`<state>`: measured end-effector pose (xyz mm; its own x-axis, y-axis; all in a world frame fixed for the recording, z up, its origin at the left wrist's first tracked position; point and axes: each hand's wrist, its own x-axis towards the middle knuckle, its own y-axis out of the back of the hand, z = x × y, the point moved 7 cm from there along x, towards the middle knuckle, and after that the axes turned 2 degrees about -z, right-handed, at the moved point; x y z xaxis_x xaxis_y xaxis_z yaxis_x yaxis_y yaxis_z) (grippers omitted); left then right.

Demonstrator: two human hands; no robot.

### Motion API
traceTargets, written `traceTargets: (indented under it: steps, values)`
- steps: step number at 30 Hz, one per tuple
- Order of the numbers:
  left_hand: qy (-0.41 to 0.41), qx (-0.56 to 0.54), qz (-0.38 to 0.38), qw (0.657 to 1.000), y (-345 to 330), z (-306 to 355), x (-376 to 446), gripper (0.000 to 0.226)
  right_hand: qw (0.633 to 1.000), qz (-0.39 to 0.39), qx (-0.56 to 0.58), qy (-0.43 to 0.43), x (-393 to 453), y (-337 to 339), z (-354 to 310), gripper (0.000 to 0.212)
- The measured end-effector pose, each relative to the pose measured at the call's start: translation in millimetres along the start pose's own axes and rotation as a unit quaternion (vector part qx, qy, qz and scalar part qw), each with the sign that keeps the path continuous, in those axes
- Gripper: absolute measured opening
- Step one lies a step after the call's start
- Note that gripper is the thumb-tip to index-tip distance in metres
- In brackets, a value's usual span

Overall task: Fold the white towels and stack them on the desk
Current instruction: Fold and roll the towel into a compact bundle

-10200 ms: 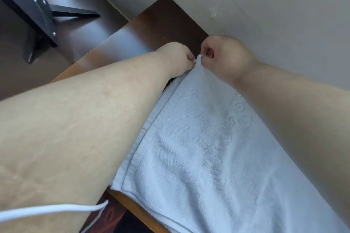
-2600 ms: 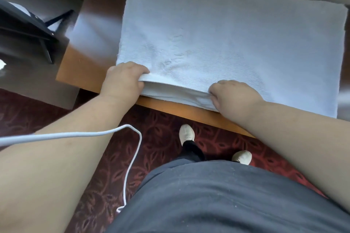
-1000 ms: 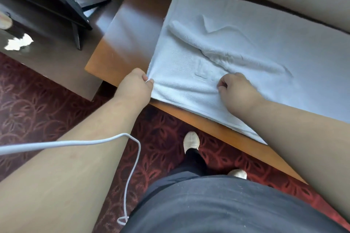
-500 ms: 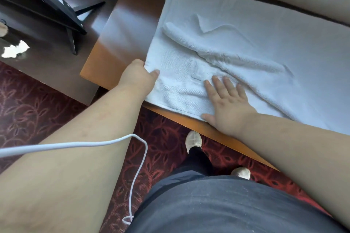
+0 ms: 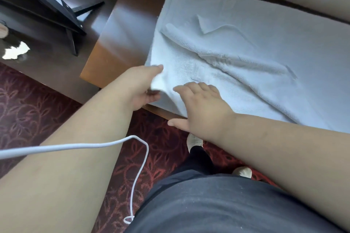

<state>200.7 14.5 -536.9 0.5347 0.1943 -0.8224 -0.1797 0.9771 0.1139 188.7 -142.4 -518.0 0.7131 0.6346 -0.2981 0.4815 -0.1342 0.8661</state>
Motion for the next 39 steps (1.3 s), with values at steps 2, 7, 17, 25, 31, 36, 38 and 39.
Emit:
traceTargets:
  steps: [2,7,17,25,31,36,38,39]
  values:
    - [0.012,-0.094,-0.085,0.992,-23,18,-6,0.018,0.992,0.061,0.103,-0.047,9,17,3,0.039]
    - [-0.055,-0.132,-0.168,0.975,-45,71,-8,0.014,0.917,0.22,0.275,-0.187,2,75,71,0.011]
    - [-0.123,0.18,0.053,0.974,-37,26,34,0.006,0.899,0.201,0.171,-0.349,23,115,219,0.034]
    - [-0.209,0.425,0.239,0.847,-1,21,37,0.051,0.946,0.269,0.147,-0.11,17,94,111,0.043]
    - [-0.139,0.369,0.238,0.888,33,-2,39,0.048,0.995,-0.061,0.031,-0.077,10,-5,69,0.074]
    - [-0.136,0.398,0.234,0.877,37,-9,39,0.032,0.993,-0.096,-0.034,-0.062,16,-16,73,0.081]
    - [-0.136,0.379,0.237,0.884,40,-13,38,0.036,0.991,-0.102,-0.046,-0.067,15,-19,71,0.082]
    - [-0.139,0.378,0.241,0.883,42,-15,37,0.04,0.991,-0.103,-0.048,-0.069,14,-20,69,0.083]
